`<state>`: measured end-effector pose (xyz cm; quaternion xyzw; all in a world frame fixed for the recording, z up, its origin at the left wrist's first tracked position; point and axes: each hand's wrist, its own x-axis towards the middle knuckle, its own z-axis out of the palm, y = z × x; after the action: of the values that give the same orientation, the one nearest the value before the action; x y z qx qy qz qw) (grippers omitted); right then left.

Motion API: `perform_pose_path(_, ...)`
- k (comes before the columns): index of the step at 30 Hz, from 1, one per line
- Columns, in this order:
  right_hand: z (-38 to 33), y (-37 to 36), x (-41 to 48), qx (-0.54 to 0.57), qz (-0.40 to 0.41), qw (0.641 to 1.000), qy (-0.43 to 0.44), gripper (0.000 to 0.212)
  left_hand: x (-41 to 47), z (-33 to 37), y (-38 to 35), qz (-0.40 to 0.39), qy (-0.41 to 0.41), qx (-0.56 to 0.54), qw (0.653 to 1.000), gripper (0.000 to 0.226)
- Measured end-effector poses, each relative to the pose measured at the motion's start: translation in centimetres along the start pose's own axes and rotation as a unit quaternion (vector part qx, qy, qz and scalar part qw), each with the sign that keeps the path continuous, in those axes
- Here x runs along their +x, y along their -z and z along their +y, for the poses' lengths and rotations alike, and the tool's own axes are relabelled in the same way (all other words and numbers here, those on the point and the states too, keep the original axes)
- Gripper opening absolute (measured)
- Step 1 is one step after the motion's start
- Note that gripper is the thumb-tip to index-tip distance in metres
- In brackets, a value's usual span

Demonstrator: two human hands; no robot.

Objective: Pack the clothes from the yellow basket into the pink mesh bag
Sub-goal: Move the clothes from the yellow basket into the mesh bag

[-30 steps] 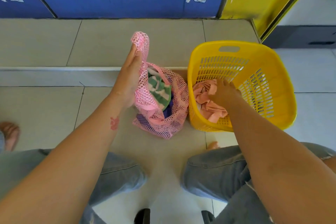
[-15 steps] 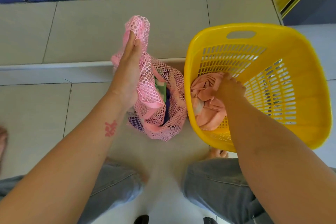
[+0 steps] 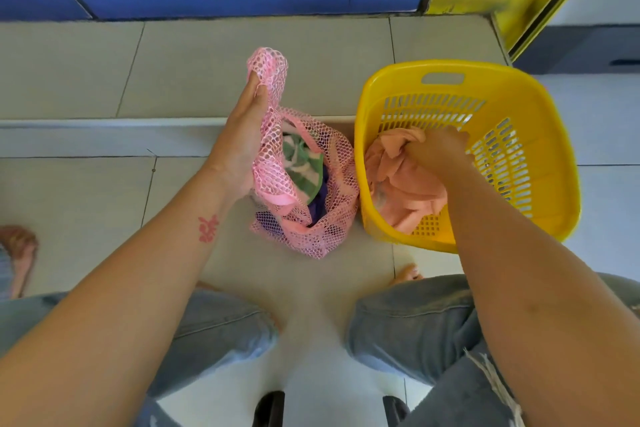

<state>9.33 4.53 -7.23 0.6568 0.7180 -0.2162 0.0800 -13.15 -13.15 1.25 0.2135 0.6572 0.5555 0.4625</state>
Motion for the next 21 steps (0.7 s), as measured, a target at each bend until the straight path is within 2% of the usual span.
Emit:
perform_pose_path(2,-0.4,1.7,-1.7,0.034,0.014,0.999,0.034,0.062,-1.2,0.3,0.4,-0.001,-0.002,-0.008,1.0,0.052)
perform_pose_path(5,-1.2,5.1,-4.4,0.133,0.041,0.986,0.088,0.046,-2.5,0.8,2.1,-0.004,-0.014,-0.018,1.0,0.051)
perform_pose_path(8,-2.4,8.8,-7.2,0.177,0.109,0.971,0.122,0.027,-3.2,0.8,4.7,-0.001,-0.017,0.003,1.0,0.054)
perform_pose_path(14,-8.2,15.9,-13.3,0.208,0.215,0.929,0.218,0.026,-4.4,0.6,6.5,0.005,-0.03,-0.002,1.0,0.057)
perform_pose_path(18,-13.0,15.9,-15.8,0.215,0.186,0.916,0.283,0.032,-4.4,0.7,6.9,0.003,-0.028,-0.015,0.999,0.06)
perform_pose_path(21,-16.6,11.6,-15.8,0.216,0.115,0.927,0.285,0.028,-4.3,1.0,6.9,-0.019,-0.05,-0.025,0.998,0.05)
